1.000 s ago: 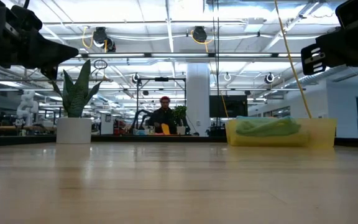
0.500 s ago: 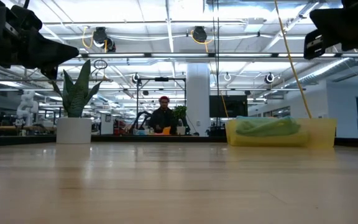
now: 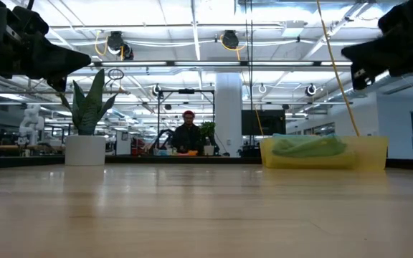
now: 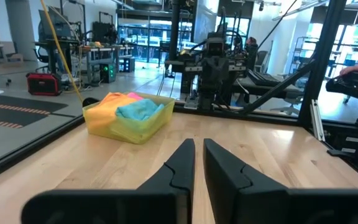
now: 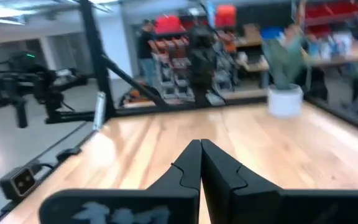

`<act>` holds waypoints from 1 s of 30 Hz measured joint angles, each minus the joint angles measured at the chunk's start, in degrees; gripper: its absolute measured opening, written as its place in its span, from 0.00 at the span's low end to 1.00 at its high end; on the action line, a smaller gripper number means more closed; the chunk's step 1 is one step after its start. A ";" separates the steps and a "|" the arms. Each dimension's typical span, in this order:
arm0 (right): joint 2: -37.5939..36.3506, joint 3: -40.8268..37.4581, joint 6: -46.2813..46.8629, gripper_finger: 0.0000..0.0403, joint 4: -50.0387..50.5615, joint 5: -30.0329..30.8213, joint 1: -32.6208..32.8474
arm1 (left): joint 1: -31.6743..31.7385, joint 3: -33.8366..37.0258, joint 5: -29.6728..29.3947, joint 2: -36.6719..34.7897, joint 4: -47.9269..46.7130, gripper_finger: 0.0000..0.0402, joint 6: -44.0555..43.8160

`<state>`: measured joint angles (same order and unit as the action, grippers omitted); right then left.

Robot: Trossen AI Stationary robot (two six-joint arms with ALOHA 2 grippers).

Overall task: Fold microfiber towels
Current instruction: Return to Home Position

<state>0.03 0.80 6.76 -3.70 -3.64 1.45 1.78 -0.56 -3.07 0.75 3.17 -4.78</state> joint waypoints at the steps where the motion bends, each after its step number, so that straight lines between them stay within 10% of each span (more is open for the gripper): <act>1: 0.00 0.00 1.00 0.00 1.32 0.93 0.00 | 0.00 0.00 0.02 0.00 0.01 0.09 0.01; 30: 0.00 0.00 -2.99 0.00 0.81 2.10 -0.02 | 0.00 -0.04 -0.02 0.00 0.01 0.09 0.01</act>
<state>0.03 0.80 3.77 -2.89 -1.54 1.43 1.78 -0.60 -3.09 0.75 3.18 -4.78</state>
